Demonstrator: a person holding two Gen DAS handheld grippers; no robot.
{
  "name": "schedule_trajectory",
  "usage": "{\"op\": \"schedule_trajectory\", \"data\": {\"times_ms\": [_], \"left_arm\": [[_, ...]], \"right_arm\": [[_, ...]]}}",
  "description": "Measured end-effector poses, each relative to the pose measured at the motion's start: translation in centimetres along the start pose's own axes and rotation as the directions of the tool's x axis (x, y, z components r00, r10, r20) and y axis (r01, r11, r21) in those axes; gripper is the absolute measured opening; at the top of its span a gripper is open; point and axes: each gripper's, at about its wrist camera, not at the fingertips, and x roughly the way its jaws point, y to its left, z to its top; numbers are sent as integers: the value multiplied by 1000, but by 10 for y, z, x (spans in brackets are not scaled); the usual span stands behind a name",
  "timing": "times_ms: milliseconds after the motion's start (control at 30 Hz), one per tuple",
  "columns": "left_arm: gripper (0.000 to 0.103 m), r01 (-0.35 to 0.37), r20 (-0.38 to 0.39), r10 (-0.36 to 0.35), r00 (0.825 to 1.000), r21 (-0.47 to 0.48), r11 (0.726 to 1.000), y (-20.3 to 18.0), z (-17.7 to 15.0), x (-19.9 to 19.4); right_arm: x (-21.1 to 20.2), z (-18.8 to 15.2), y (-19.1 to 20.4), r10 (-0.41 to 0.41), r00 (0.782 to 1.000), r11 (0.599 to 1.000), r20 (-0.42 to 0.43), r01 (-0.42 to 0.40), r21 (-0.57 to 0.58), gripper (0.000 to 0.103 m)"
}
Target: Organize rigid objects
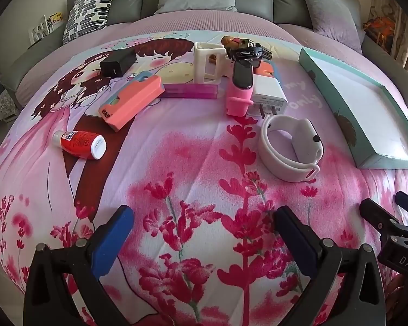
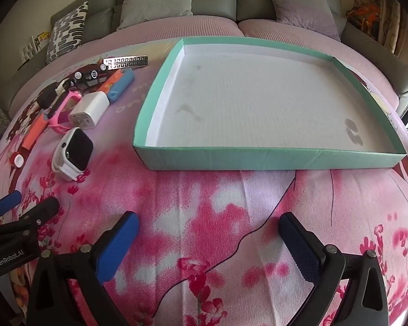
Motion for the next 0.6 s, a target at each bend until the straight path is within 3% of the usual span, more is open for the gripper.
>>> {"op": "schedule_trajectory", "data": {"times_ms": [600], "left_arm": [[103, 2, 8, -2, 1000, 9, 1000, -2, -2, 1]], "right_arm": [[-1, 2, -2, 3, 1000, 1000, -3, -3, 2, 103]]}}
